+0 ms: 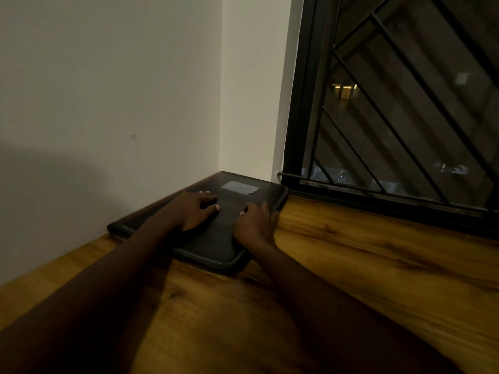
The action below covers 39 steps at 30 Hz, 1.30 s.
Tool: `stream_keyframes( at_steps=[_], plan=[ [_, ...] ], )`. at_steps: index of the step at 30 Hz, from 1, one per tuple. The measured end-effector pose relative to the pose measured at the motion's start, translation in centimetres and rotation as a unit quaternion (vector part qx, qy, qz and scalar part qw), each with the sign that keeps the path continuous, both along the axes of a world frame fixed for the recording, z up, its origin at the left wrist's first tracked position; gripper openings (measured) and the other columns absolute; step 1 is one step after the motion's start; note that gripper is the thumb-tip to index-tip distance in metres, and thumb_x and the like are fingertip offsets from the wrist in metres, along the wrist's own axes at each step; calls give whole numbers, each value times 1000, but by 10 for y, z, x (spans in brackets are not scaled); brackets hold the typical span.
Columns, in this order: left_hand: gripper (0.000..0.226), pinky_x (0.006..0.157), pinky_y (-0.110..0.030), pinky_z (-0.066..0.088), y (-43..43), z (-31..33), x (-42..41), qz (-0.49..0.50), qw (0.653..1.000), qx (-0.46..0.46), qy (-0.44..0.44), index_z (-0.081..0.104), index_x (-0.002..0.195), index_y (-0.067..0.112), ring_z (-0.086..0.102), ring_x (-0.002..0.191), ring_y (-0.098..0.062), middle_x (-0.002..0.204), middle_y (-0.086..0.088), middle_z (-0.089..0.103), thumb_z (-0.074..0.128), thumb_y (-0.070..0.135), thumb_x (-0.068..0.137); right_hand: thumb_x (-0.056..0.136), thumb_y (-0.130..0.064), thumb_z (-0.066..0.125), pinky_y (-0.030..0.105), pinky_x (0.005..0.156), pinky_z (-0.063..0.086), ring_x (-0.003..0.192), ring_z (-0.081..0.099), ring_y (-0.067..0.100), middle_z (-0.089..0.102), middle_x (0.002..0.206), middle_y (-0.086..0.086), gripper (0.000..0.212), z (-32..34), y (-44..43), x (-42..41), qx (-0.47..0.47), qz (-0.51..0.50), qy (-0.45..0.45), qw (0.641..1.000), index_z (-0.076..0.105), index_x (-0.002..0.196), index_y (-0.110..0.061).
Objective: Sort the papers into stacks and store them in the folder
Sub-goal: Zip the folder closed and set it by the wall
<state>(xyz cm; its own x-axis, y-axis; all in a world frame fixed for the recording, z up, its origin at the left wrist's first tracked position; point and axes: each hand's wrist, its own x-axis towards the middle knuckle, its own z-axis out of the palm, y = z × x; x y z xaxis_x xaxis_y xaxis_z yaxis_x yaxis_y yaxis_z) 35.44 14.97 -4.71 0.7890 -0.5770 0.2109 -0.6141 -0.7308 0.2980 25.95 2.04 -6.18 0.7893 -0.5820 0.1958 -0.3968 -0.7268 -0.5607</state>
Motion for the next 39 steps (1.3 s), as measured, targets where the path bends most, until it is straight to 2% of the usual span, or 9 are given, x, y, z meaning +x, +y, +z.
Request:
stream_keyframes(
  at_steps=[6, 11, 16, 18, 22, 26, 29, 32, 39],
  plan=[
    [54, 120, -42, 23, -1, -3, 3, 3, 1000, 8, -20, 43, 146, 28, 30, 145, -21, 157, -2, 33, 42, 52, 98, 97, -31, 44, 43, 118, 5, 145, 10, 31, 22, 155, 10, 40, -2, -5, -3, 31, 10, -38, 999, 46, 136, -22],
    [54, 118, -43, 27, 0, -6, 2, 4, 999, 34, -33, 44, 145, 25, 33, 143, -22, 155, -4, 37, 39, 52, 99, 97, -39, 46, 42, 119, 17, 147, 7, 29, 8, 160, 5, 52, -2, -7, -20, 80, 20, -78, 994, 35, 146, -25],
    [53, 120, -51, 15, -15, -4, -16, 55, 994, 95, -12, 30, 152, 19, 19, 149, -25, 161, -8, 23, 29, 44, 104, 97, -44, 44, 42, 117, 24, 147, 11, 24, 4, 161, 0, 54, -5, -16, -47, 103, 39, -101, 989, 33, 147, -25],
    [55, 119, -56, 14, -25, -4, -34, 64, 993, 97, -8, 33, 150, 19, 21, 148, -28, 159, -10, 26, 28, 48, 103, 96, -45, 45, 42, 116, 26, 146, 16, 23, 9, 160, 1, 54, -7, -23, -60, 98, 40, -117, 987, 36, 145, -24],
    [55, 117, -60, 14, -56, -3, -87, -4, 999, 47, 8, 40, 145, 22, 34, 141, -25, 152, -7, 40, 27, 53, 101, 96, -41, 47, 36, 114, 28, 144, 19, 24, 12, 159, 3, 54, -10, -49, -101, 94, 29, -128, 987, 36, 145, -20],
    [63, 117, -63, 11, -110, -3, -148, -81, 996, 10, 34, 30, 150, 26, 30, 144, -25, 157, -5, 31, 25, 61, 98, 96, -37, 50, 38, 112, 33, 143, 22, 23, 13, 158, 3, 55, -12, -90, -162, 96, 3, -136, 986, 33, 146, -19],
    [68, 114, -59, 23, -157, -6, -192, -123, 991, -32, 52, 23, 152, 30, 26, 145, -28, 161, -5, 20, 27, 67, 95, 95, -33, 51, 37, 112, 33, 142, 24, 23, 18, 156, 5, 54, -10, -130, -217, 91, -28, -139, 986, 35, 144, -17],
    [65, 115, -54, 25, -207, -8, -242, -166, 981, -71, 66, 21, 152, 32, 25, 145, -30, 162, -6, 14, 29, 64, 96, 93, -26, 55, 36, 107, 38, 131, 38, 23, 34, 145, 6, 48, -6, -178, -283, 53, -97, -148, 983, 42, 138, -14],
    [63, 104, -29, 34, -292, -12, -362, -306, 931, -145, 135, 21, 153, 29, 34, 141, -21, 162, 0, 10, 40, 53, 99, 87, -18, 55, 37, 99, 36, 120, 41, 27, 46, 132, 8, 36, 17, -264, -435, -131, -295, -137, 937, 53, 123, -17]
  ],
)
